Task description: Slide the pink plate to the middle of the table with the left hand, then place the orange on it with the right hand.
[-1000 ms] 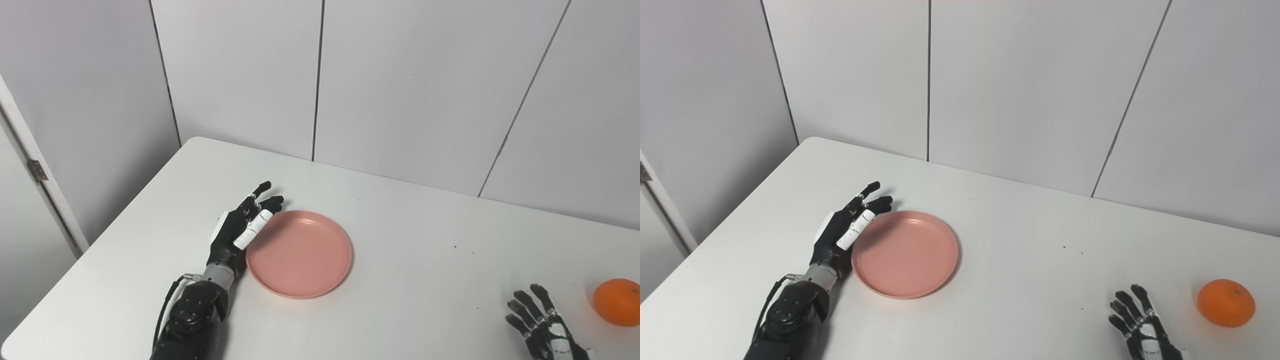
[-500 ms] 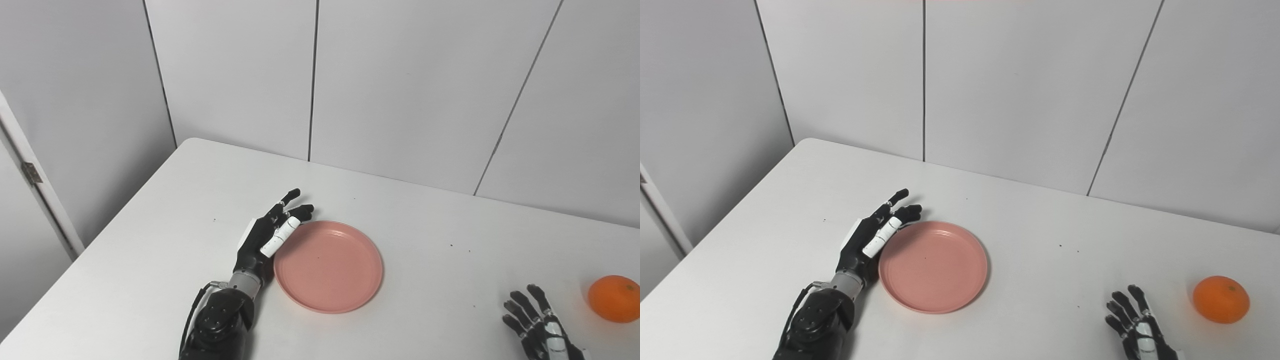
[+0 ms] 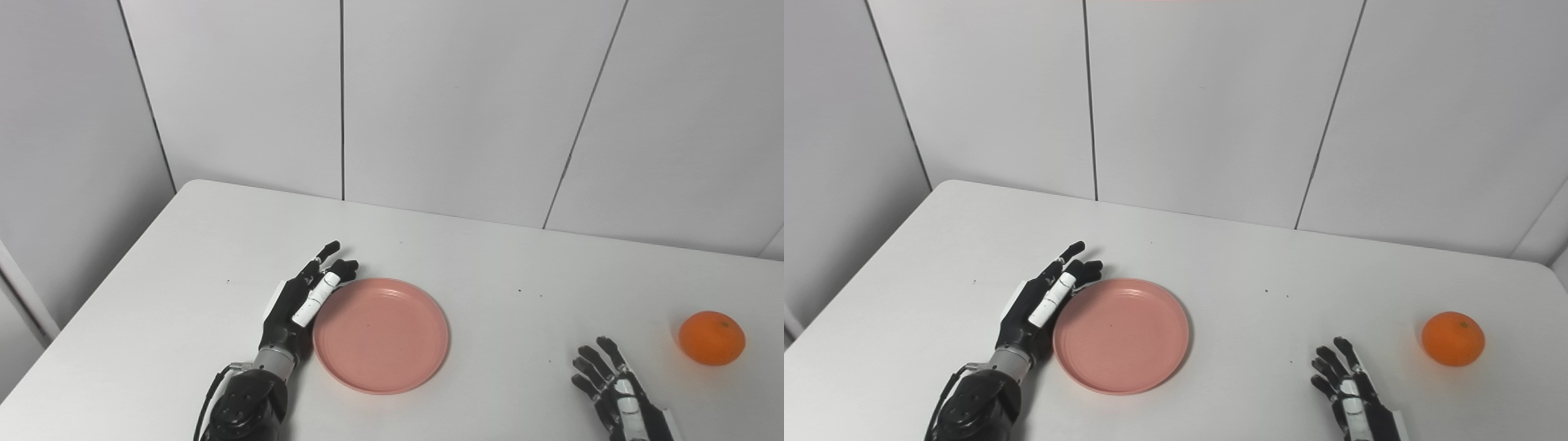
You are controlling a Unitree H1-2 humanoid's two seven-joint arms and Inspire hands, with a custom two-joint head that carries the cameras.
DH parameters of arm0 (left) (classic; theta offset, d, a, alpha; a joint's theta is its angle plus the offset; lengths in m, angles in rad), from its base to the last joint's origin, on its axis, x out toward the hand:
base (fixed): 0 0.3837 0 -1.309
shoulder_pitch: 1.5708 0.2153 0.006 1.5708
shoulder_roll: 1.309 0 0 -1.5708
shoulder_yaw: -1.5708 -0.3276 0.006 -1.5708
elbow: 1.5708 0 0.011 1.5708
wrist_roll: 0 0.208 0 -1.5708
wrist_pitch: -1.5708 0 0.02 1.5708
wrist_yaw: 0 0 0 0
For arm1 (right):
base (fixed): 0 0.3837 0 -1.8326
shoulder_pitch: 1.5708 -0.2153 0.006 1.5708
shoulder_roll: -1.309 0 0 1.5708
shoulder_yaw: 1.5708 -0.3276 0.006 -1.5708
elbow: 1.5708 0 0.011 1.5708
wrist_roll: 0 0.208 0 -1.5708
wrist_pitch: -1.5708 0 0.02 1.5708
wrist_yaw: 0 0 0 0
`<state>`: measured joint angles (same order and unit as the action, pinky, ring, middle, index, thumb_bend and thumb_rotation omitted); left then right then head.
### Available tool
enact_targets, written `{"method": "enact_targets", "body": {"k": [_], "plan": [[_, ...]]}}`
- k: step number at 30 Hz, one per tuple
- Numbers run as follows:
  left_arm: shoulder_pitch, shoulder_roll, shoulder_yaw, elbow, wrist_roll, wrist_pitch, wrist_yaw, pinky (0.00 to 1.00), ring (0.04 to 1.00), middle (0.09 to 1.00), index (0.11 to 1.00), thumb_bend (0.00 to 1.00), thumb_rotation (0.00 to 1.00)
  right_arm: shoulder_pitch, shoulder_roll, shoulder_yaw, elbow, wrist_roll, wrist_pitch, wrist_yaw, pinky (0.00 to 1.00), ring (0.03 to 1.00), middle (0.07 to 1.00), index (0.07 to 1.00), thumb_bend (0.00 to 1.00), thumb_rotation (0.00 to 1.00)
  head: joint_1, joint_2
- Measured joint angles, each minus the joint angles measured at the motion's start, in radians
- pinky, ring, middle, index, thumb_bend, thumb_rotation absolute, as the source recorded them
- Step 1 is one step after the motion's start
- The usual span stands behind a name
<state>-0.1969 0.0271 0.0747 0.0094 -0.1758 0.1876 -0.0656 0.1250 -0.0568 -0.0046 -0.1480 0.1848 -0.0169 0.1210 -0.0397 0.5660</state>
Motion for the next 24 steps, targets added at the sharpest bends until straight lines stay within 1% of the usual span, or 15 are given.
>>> {"method": "enact_targets", "body": {"k": [1,2,3,4,5,6,7,9,13,18,24], "plan": [[0.001,0.000,0.000,-0.002,0.000,0.001,0.000,0.78,0.802,0.755,0.877,1.00,0.63,0.001,0.002,0.002,-0.001,-0.004,0.001,-0.005,0.85,0.860,0.863,0.907,0.85,0.85,-0.002,0.002],[0.001,0.000,0.000,-0.002,0.000,0.003,0.001,0.78,0.803,0.756,0.879,1.00,0.63,0.001,0.004,0.005,-0.001,-0.008,0.001,-0.011,0.85,0.860,0.863,0.906,0.86,0.85,-0.023,0.006],[0.002,0.000,0.000,-0.002,0.000,0.006,0.002,0.78,0.803,0.756,0.881,1.00,0.63,0.001,0.006,0.007,-0.002,-0.012,0.001,-0.017,0.86,0.860,0.863,0.905,0.86,0.85,-0.023,0.006],[0.002,0.000,0.001,-0.003,0.000,0.009,0.002,0.78,0.801,0.755,0.880,1.00,0.63,0.001,0.009,0.008,-0.002,-0.015,0.001,-0.021,0.85,0.857,0.855,0.901,0.87,0.84,-0.044,0.011],[0.002,0.000,0.001,-0.004,0.000,0.013,0.004,0.78,0.800,0.755,0.880,1.00,0.63,0.001,0.012,0.009,-0.002,-0.016,0.001,-0.023,0.85,0.856,0.852,0.899,0.87,0.84,-0.045,0.011],[0.002,0.000,0.001,-0.007,0.000,0.017,0.006,0.78,0.804,0.764,0.880,0.99,0.61,0.001,0.016,0.011,-0.003,-0.017,0.002,-0.025,0.85,0.849,0.847,0.893,0.89,0.84,-0.045,0.011],[0.002,-0.001,0.001,-0.010,0.000,0.018,0.009,0.78,0.805,0.768,0.879,0.98,0.60,0.000,0.017,0.014,-0.003,-0.019,0.002,-0.027,0.84,0.846,0.844,0.890,0.90,0.84,-0.067,0.017],[0.004,-0.003,0.001,-0.020,0.000,0.018,0.011,0.79,0.806,0.768,0.874,0.97,0.58,0.000,0.023,0.023,-0.005,-0.032,0.002,-0.035,0.84,0.841,0.839,0.888,0.91,0.84,-0.088,0.025],[0.003,-0.012,-0.001,-0.029,0.005,0.016,0.015,0.79,0.800,0.759,0.884,0.96,0.58,0.001,0.040,0.035,-0.009,-0.048,0.003,-0.057,0.84,0.840,0.845,0.891,0.92,0.85,-0.092,0.029],[0.003,-0.034,-0.004,-0.028,0.025,-0.002,0.034,0.79,0.801,0.765,0.878,1.00,0.59,0.004,0.043,0.043,-0.013,-0.052,0.004,-0.059,0.84,0.840,0.843,0.894,0.93,0.85,-0.092,0.041],[0.003,-0.057,-0.014,-0.023,0.046,-0.009,0.053,0.80,0.801,0.773,0.888,1.00,0.60,0.006,0.043,0.049,-0.023,-0.051,0.009,-0.063,0.84,0.844,0.845,0.897,0.93,0.86,-0.089,0.048]]}}
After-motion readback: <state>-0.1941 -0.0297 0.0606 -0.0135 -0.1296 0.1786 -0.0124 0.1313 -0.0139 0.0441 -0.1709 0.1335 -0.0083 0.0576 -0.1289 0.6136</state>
